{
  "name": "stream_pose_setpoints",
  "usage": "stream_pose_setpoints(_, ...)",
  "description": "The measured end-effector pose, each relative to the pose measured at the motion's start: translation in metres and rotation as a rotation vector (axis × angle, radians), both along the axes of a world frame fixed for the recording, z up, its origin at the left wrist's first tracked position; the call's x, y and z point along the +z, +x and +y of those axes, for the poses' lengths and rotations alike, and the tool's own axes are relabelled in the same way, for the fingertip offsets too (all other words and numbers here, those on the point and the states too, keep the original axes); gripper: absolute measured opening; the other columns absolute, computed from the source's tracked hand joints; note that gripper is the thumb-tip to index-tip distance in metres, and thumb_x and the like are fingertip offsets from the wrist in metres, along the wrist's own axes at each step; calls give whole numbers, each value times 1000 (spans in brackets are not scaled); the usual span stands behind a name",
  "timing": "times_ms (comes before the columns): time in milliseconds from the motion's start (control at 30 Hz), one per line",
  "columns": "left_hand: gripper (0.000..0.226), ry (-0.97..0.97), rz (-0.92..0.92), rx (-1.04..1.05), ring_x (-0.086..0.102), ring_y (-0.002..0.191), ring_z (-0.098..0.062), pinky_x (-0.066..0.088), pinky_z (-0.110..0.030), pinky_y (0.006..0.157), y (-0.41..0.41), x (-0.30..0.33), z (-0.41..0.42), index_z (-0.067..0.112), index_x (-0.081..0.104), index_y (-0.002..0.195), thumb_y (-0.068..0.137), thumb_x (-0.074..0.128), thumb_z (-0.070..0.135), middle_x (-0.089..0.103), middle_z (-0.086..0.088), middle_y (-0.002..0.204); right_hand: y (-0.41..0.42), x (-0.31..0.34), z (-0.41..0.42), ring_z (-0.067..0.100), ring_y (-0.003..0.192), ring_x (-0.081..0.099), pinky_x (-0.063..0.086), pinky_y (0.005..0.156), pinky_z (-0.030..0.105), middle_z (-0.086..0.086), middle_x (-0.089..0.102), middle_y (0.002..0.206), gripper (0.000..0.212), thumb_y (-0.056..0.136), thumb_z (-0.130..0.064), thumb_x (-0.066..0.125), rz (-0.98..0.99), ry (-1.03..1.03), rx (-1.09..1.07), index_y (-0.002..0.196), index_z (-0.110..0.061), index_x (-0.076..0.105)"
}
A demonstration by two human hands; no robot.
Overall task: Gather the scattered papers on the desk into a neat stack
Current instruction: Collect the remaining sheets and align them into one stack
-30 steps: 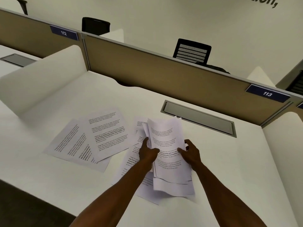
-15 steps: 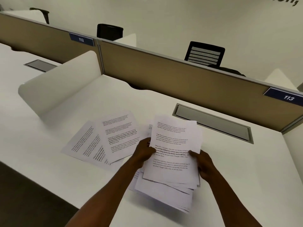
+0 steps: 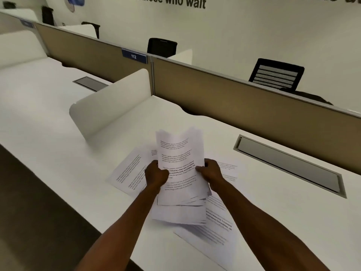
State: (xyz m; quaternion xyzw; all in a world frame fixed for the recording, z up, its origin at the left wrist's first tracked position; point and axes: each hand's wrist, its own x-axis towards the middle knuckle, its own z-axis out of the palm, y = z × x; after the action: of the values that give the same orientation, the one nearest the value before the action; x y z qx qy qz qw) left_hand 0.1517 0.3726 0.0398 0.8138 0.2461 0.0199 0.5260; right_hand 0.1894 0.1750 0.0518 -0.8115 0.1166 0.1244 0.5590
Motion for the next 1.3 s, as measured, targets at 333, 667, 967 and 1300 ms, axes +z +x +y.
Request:
stream_pose_setpoints(333, 75, 530, 371, -286, 45, 127, -35, 37, -45, 105, 2, -33, 10, 9, 28, 147, 83, 59, 35, 50, -16, 138, 11, -36, 51, 33, 124, 51, 45, 103, 41, 18, 53, 134, 56, 91, -13, 50, -121, -705, 375, 145, -10, 38)
stream_pose_setpoints(667, 87, 239, 330, -20, 36, 136, -43, 34, -51, 112, 17, -44, 9, 14, 25, 149, 81, 71, 42, 32, -26, 151, 6, -58, 56, 32, 130, 46, 46, 103, 42, 16, 39, 150, 82, 92, -15, 56, -123, -935, 530, 158, -24, 8)
stream_pose_setpoints(967, 78, 56, 343, 108, 43, 130, -38, 33, -47, 109, 36, -38, 19, 17, 36, 147, 81, 72, 42, 47, -19, 141, 16, -60, 51, 30, 118, 49, 50, 93, 42, 12, 52, 133, 81, 88, -16, 57, -161, -886, 519, 157, -19, 13)
stream_pose_setpoints(1300, 73, -239, 70, 151, 59, 109, -26, 56, -34, 84, 35, -41, 23, 25, 37, 148, 84, 70, 10, 52, -14, 135, 48, -44, 47, 33, 131, 50, 44, 108, 40, 16, 52, 144, 95, 72, -34, 84, 78, -374, 90, 149, -13, 33)
